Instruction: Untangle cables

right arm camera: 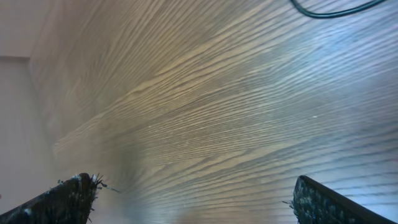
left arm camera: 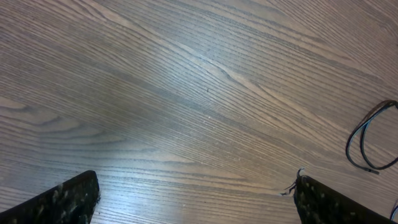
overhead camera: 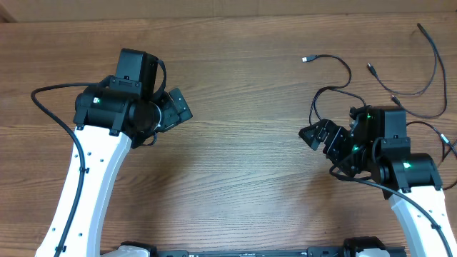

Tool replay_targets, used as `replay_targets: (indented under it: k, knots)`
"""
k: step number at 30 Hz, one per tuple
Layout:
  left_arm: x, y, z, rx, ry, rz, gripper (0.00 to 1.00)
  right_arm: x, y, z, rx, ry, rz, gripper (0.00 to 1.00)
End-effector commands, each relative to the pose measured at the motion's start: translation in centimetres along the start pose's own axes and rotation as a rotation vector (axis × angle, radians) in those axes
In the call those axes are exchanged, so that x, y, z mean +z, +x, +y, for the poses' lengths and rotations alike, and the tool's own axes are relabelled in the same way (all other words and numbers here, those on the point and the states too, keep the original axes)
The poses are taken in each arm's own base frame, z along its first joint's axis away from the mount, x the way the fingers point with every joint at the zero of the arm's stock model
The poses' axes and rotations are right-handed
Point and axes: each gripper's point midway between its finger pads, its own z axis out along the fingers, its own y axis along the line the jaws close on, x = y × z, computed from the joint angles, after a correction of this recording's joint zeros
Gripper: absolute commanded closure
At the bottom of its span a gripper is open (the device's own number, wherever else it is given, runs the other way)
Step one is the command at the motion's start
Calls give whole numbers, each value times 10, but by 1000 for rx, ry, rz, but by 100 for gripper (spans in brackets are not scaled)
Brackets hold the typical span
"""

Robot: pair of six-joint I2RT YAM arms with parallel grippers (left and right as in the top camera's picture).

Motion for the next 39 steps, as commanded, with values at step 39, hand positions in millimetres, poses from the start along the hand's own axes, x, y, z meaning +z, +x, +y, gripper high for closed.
replay_targets:
  k: [39]
  knots:
    - [0, -2, 1, 23, -9, -10, 1, -16, 11, -21, -239, -37, -432, 0]
